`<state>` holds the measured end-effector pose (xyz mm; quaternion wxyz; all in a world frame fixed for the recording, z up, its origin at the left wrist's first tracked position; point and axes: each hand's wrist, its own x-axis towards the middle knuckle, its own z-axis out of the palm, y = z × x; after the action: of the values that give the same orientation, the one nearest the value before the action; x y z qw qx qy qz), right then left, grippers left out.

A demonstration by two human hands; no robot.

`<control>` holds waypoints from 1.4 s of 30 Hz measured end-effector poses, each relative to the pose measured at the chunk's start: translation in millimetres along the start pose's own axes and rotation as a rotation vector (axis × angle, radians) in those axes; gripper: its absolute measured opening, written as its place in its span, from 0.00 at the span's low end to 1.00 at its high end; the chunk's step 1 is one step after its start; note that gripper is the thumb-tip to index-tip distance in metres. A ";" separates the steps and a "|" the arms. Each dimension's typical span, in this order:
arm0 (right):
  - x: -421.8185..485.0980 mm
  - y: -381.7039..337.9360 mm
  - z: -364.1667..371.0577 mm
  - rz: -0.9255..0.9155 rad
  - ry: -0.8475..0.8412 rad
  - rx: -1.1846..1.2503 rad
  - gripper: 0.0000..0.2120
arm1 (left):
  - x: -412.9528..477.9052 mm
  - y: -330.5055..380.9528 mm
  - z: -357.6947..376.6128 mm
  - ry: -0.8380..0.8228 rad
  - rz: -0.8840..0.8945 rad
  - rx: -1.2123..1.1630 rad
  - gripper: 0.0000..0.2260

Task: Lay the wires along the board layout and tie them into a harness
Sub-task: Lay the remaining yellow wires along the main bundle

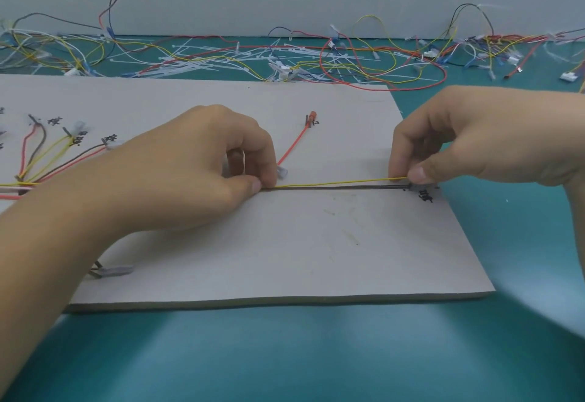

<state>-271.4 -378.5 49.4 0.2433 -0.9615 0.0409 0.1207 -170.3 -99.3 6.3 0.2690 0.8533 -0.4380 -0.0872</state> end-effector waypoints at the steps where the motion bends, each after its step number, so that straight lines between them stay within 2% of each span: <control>1: 0.3 -0.4 -0.1 -0.001 -0.004 -0.005 0.14 | 0.0 -0.7 -0.3 -0.001 -0.005 -0.007 0.07; 4: 1.5 0.9 0.0 -0.011 0.003 -0.006 0.14 | -0.3 -2.2 -0.9 -0.010 -0.014 -0.001 0.11; 15: 2.7 4.5 -1.6 -0.007 -0.017 -0.007 0.14 | 1.2 -5.4 0.0 -0.016 -0.001 -0.042 0.08; 20: -0.5 5.0 -1.5 0.003 -0.009 -0.005 0.13 | 1.7 -6.9 -0.4 -0.022 0.002 -0.035 0.13; 26: 0.5 6.5 -1.1 0.016 -0.028 -0.023 0.17 | 1.6 -7.3 -0.5 -0.033 0.011 -0.042 0.06; 30: 0.8 6.7 -1.5 -0.014 -0.055 -0.048 0.16 | 1.7 -8.0 -0.9 -0.042 0.022 -0.032 0.07; 37: 3.4 5.3 3.3 -0.020 -0.069 -0.053 0.20 | 1.5 -8.2 -3.5 -0.037 -0.003 0.000 0.07; 40: 2.7 0.8 4.6 -0.047 -0.002 -0.068 0.23 | 0.4 -8.0 -7.2 0.004 -0.034 0.041 0.04; 42: 3.0 -2.2 4.1 -0.069 0.147 -0.011 0.24 | -0.2 -7.4 -10.2 0.039 -0.056 0.062 0.05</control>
<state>-269.1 -374.6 46.2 0.2386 -0.9699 0.0247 0.0416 -161.3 -91.7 10.9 0.2485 0.8747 -0.4110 -0.0645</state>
